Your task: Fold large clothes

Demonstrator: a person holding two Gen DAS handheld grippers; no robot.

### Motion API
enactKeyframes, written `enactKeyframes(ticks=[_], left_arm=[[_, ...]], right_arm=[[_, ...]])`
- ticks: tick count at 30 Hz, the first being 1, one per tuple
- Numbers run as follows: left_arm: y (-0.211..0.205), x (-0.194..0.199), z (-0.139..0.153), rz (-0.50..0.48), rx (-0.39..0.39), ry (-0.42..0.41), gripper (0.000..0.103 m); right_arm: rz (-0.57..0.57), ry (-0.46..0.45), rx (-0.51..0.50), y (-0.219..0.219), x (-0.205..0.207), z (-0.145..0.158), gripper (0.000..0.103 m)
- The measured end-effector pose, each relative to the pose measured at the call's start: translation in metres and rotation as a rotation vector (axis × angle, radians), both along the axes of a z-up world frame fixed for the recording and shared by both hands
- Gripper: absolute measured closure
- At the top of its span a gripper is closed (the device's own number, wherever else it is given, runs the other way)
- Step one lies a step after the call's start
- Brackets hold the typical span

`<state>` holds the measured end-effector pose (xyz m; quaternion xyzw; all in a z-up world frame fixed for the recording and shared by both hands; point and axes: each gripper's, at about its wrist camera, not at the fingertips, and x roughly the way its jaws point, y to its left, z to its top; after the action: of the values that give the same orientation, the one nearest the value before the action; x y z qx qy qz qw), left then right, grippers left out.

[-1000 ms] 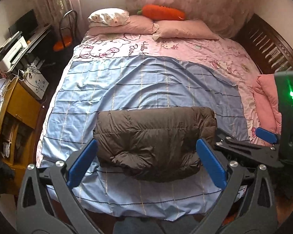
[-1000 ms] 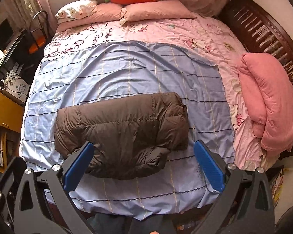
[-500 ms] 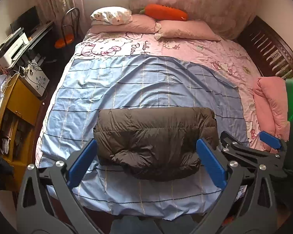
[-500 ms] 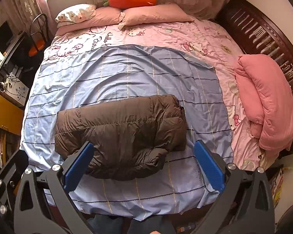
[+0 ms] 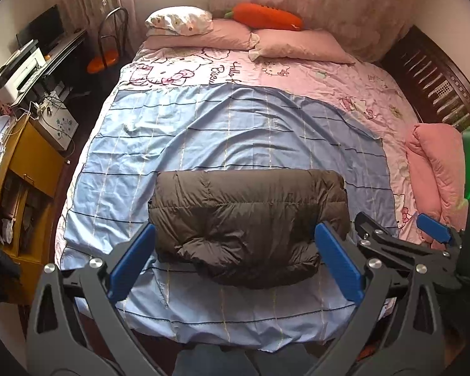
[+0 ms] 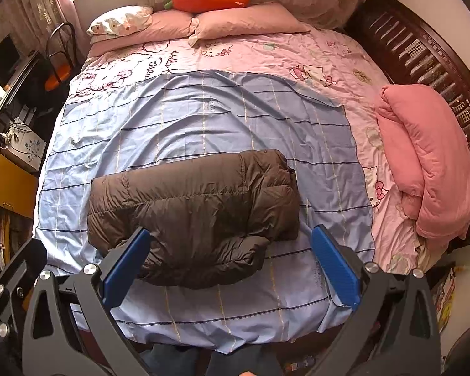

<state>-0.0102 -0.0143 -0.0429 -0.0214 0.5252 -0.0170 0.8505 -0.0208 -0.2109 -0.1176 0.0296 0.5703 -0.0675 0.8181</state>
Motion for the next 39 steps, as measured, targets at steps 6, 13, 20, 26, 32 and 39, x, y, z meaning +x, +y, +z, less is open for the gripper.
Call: enactKeyframes(ticks=[6, 13, 20, 26, 32, 39], left_arm=[[-0.0004, 0.0002, -0.0002, -0.001, 0.001, 0.002, 0.002], [-0.0013, 0.0004, 0.0001, 0.003, 0.001, -0.002, 0.002], [0.0001, -0.0002, -0.0005, 0.000, 0.005, -0.004, 0.002], [0.0007, -0.0009, -0.0008, -0.001, 0.005, -0.006, 0.002], [-0.0005, -0.0014, -0.0010, 0.001, 0.006, -0.006, 0.002], [-0.0029, -0.0027, -0.0015, 0.003, 0.010, -0.007, 0.002]], right_arm=[[-0.004, 0.001, 0.002, 0.0001, -0.0005, -0.0003, 0.001], [-0.003, 0.001, 0.002, -0.0006, -0.0008, -0.0009, 0.001], [-0.006, 0.003, 0.002, 0.0004, -0.0012, -0.0017, 0.001], [-0.010, 0.002, 0.003, 0.0021, -0.0023, -0.0020, 0.001], [-0.015, 0.003, 0.003, 0.0029, -0.0032, -0.0031, 0.001], [-0.013, 0.003, 0.001, 0.0027, -0.0025, -0.0025, 0.001]])
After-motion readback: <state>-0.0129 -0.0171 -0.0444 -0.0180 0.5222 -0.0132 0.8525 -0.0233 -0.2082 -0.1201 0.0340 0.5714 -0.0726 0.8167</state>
